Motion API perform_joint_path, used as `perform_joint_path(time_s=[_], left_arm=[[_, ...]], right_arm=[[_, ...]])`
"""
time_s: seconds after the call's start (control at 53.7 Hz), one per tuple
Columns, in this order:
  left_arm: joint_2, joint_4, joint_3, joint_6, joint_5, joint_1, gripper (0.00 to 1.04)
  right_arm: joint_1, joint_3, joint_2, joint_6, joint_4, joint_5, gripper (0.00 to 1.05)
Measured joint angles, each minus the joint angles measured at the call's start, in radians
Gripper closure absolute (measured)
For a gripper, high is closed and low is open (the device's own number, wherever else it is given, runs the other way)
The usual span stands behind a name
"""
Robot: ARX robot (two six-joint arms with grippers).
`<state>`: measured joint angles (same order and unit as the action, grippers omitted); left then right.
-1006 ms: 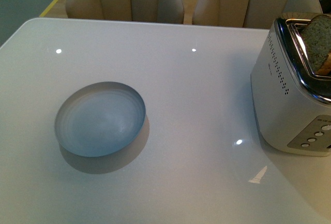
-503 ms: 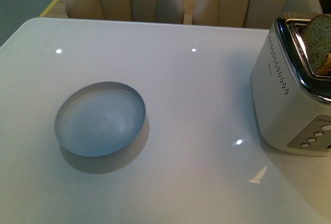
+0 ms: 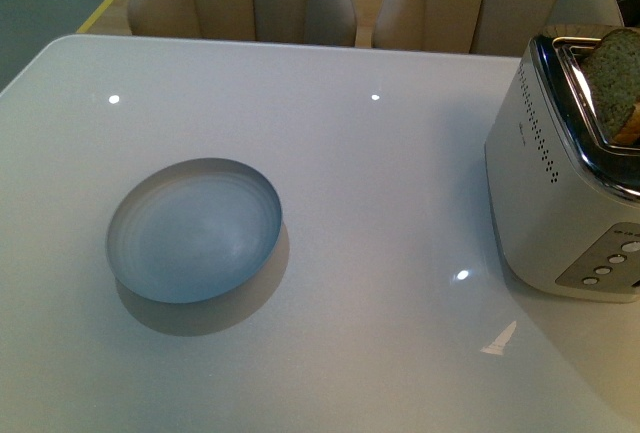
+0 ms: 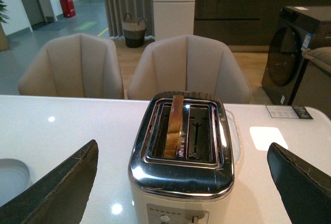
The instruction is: Left arm holds plate, right arm toasts bread
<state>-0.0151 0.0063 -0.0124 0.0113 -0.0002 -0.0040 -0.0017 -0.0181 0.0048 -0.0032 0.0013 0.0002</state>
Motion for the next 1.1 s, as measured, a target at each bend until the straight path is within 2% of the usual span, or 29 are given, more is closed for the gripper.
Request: perform_joint_path(time_s=[0.28,0.447,0.689,0.764,1.099], left_arm=[[0.009,-0.005,0.0,0.001,0.0,0.0,1.01],[0.009,-0.005,0.0,0.0,0.0,0.0,0.74],[0.009,-0.005,0.0,0.0,0.0,0.0,0.19],[0.009,-0.005,0.0,0.0,0.0,0.0,0.07],[0.009,-0.005,0.0,-0.002,0.0,0.0,0.07]], right_arm=[[0.0,0.0,0.0,0.0,0.0,0.0,0.09],[0.0,0.0,0.0,0.0,0.0,0.0,0.09],[0.0,0.0,0.0,0.0,0.0,0.0,0.09],[0.0,0.0,0.0,0.0,0.0,0.0,0.09],[0.0,0.0,0.0,0.0,0.0,0.0,0.09]])
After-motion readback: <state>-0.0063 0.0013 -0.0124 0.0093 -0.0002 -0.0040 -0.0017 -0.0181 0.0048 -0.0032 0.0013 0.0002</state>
